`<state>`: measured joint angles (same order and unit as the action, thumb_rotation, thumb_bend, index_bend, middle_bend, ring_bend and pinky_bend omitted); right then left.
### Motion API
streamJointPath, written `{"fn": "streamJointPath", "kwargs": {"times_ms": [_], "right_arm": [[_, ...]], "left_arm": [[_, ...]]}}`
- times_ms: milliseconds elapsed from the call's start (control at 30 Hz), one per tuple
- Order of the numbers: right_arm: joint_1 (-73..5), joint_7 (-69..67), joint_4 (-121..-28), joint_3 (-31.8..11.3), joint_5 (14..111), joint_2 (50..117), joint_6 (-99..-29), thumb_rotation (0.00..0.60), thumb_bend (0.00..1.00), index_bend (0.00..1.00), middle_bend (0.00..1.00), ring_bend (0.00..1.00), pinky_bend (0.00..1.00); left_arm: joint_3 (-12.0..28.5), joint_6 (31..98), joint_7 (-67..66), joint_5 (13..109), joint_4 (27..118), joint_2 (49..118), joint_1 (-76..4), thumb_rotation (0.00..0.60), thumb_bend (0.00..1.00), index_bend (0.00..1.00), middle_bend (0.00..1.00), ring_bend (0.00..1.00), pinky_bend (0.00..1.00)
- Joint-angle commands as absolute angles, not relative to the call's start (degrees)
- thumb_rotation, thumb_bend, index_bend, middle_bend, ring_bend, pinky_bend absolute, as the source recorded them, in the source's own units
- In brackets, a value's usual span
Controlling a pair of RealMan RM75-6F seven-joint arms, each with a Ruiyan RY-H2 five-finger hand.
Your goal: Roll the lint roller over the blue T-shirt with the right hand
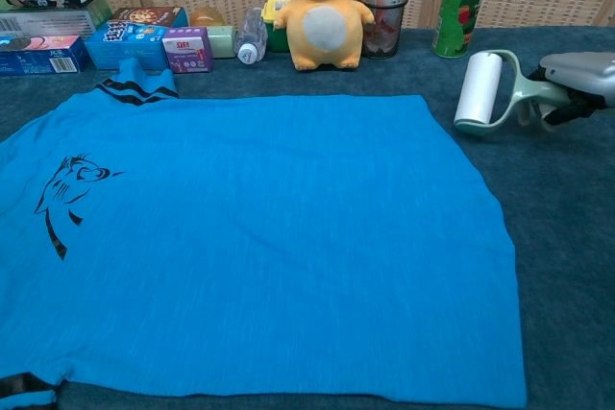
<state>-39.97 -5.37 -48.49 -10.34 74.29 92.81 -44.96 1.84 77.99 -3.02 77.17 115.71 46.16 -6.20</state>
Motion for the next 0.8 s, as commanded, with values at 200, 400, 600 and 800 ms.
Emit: {"fn": "streamJointPath", "kwargs": {"times_ms": [200,400,600,800], "right_arm": [[-44.7,-1.4,-64.9,-11.3,75.6,79.9,-40.1,0.600,1.00,0.54,0.73,0.68,0.96],[-50.7,6.3,-79.1,-11.6,67.4,70.8,-27.7,0.600,1.00,0.54,0.73,0.69,0.96],[-58.8,15.7,-84.7,-6.9,56.5,67.9,-21.9,0.600,1.00,0.55,0.74,0.69,0.97],[-69.5,25.0,-88.3,2.4,41.2,68.4,-24.1,0.600,1.00,0.56,0.74,0.70,0.97]], "left_arm": [[1.6,78.1,-2.1,78.1,115.7,45.8,-6.1,0.600,0.14,0.00,0.00,0.00,0.08],[1.3,77.8,-1.2,78.9,115.6,45.5,-6.1,0.600,0.14,0.00,0.00,0.00,0.08],[0.9,77.6,-0.8,79.6,115.5,45.2,-6.0,0.600,0.14,0.00,0.00,0.00,0.08],[0.8,77.1,-0.6,79.7,115.4,45.1,-6.2,0.600,0.14,0.00,0.00,0.00,0.08]]}}
